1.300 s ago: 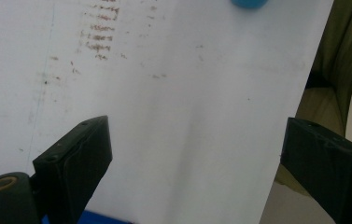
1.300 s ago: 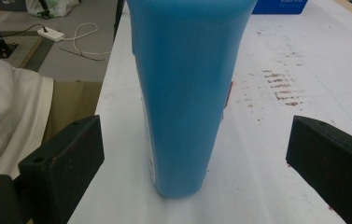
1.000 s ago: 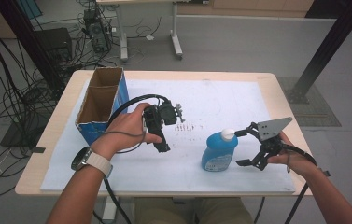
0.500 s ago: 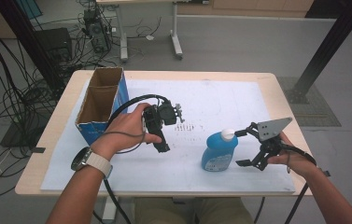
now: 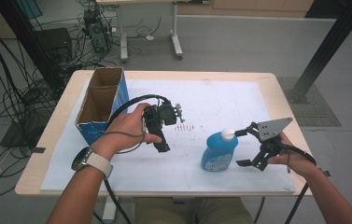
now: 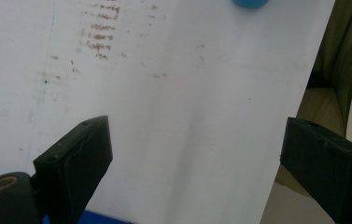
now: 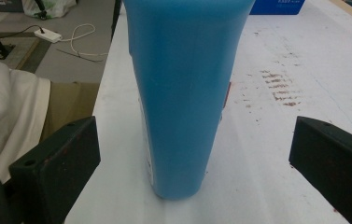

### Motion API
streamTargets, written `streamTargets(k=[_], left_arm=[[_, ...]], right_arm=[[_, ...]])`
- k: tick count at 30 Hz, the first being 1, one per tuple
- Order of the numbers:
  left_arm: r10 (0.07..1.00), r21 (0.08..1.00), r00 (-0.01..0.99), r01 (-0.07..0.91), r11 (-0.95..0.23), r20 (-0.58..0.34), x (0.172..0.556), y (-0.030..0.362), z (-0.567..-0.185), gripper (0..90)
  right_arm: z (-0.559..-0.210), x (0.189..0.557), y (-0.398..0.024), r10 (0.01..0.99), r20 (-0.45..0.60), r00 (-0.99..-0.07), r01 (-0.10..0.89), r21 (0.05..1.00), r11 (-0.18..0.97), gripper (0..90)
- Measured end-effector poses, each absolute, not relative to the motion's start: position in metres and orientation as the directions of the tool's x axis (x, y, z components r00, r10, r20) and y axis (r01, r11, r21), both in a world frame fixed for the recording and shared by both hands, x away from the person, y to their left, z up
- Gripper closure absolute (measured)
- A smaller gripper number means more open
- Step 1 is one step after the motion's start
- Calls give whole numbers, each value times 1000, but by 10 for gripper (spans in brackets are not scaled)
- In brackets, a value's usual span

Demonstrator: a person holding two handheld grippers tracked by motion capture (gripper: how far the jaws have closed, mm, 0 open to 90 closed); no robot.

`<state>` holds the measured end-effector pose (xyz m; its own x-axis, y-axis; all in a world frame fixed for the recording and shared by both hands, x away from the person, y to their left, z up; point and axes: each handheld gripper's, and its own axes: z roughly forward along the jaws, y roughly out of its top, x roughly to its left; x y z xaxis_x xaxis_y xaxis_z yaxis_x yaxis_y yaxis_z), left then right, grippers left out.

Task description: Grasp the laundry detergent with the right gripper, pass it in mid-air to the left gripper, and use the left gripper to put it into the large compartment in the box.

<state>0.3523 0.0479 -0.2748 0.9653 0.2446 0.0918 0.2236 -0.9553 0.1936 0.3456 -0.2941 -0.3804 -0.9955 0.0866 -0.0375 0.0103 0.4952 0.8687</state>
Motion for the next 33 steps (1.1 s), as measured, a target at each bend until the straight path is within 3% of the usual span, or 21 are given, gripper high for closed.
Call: streamTargets(k=[33], left_arm=[[243,190,966,223,-956,89,353,46,-275,95]], right_arm=[[-381,345,-293,87,-40,-995,8,871,491,17]])
